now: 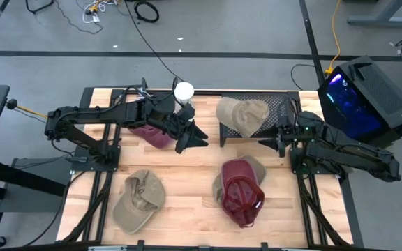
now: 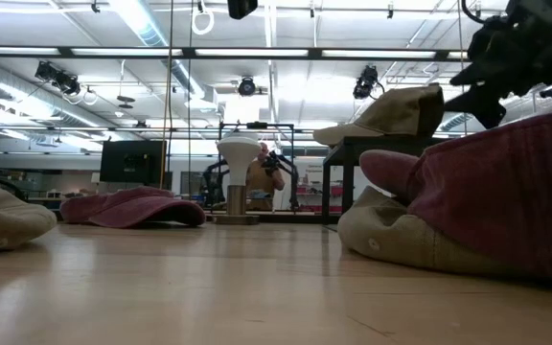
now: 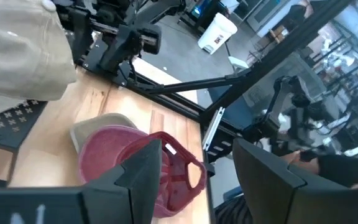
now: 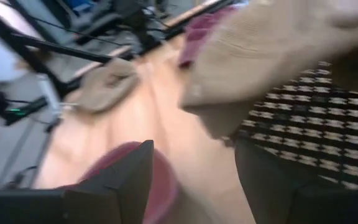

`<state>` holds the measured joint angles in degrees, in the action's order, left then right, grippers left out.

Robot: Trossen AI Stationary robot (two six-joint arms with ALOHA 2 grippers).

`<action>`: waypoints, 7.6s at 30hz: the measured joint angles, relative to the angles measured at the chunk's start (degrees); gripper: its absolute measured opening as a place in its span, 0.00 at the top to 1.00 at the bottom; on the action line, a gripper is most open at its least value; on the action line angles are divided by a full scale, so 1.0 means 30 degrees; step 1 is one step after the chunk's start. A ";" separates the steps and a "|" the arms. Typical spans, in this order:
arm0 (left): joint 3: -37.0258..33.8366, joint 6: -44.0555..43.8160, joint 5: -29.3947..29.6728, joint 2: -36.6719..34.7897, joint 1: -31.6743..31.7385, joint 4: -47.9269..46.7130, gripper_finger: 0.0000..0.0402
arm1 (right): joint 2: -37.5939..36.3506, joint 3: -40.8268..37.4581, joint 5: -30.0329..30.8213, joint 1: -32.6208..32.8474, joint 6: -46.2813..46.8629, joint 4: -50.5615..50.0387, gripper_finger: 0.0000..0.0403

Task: Pick & Place hat
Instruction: Put the top red hat on the black shelf

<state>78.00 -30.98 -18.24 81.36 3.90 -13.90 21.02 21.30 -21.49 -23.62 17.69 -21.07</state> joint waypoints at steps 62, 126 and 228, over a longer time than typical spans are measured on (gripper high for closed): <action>-0.7831 0.3269 1.1876 0.0007 1.2716 -1.3270 0.49 | 0.5654 0.1989 -0.2912 0.1814 -0.0850 1.0300 0.44; -0.9049 0.3964 -0.0335 0.0014 1.5242 -0.9911 0.94 | 0.6371 0.1982 -0.1007 0.1698 -0.3643 1.0361 0.44; -0.9005 -0.7447 -0.2276 -0.4131 0.3140 1.5661 0.54 | 1.8545 1.4928 0.0919 0.4379 -1.0200 0.9755 0.98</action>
<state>50.98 -53.32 -25.06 68.97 13.32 33.08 76.65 66.08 -18.74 -10.48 -12.91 8.20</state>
